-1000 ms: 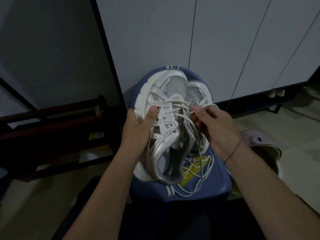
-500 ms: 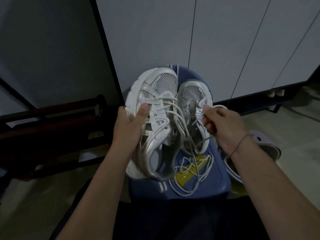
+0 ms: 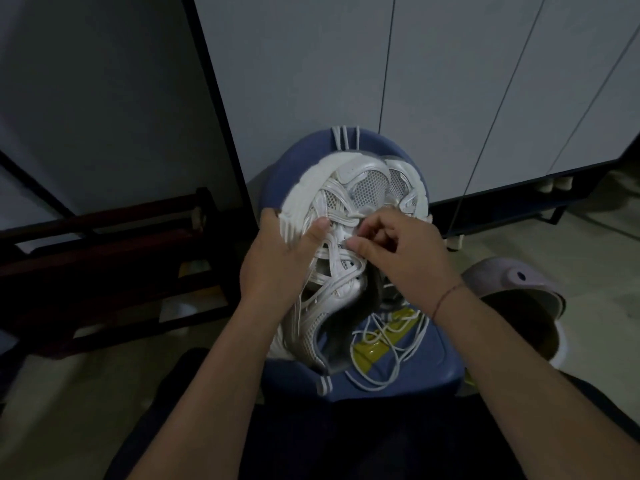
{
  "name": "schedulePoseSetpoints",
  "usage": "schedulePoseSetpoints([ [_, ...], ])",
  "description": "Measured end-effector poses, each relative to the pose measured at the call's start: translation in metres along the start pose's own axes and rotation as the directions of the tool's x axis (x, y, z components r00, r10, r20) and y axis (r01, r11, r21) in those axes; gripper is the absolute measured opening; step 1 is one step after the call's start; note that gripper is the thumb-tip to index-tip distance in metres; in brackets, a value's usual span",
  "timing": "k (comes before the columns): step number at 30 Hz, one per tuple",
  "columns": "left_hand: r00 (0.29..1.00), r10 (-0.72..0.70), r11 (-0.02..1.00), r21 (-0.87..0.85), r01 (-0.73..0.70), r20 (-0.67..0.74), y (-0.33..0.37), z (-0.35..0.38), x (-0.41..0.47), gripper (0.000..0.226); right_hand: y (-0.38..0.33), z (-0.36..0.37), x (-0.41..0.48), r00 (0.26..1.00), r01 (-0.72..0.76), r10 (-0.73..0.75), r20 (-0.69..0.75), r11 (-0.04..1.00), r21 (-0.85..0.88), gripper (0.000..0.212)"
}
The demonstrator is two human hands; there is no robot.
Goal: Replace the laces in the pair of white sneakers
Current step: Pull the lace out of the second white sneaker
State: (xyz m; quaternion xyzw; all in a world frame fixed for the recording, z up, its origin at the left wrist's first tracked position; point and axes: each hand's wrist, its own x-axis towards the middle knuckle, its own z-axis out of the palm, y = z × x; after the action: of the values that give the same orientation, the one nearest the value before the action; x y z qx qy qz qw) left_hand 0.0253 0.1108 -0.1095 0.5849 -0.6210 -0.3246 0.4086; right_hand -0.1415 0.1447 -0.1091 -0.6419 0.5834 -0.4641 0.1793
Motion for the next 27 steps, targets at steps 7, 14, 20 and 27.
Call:
schedulePoseSetpoints([
  [7,1.000,-0.012,0.987,-0.157,0.015,0.021,-0.001,0.001,0.001,0.041,-0.003,-0.006,0.008,0.966,-0.235,0.243,0.086,0.697,0.677,0.028],
  [14,1.000,-0.021,0.997,-0.074,0.023,0.022,-0.006,0.003,0.001,0.038,0.009,-0.005,0.007,0.987,-0.152,0.158,0.001,0.950,0.274,0.031],
  [20,1.000,0.015,0.996,0.085,-0.017,0.022,-0.001,0.005,-0.003,0.051,0.006,0.001,0.005,0.988,0.139,-0.149,-0.028,0.966,-0.218,0.043],
  [27,1.000,-0.004,0.999,-0.038,0.003,-0.024,-0.004,-0.001,0.003,0.048,0.017,-0.015,0.014,0.949,-0.073,0.169,-0.265,0.939,0.337,0.029],
])
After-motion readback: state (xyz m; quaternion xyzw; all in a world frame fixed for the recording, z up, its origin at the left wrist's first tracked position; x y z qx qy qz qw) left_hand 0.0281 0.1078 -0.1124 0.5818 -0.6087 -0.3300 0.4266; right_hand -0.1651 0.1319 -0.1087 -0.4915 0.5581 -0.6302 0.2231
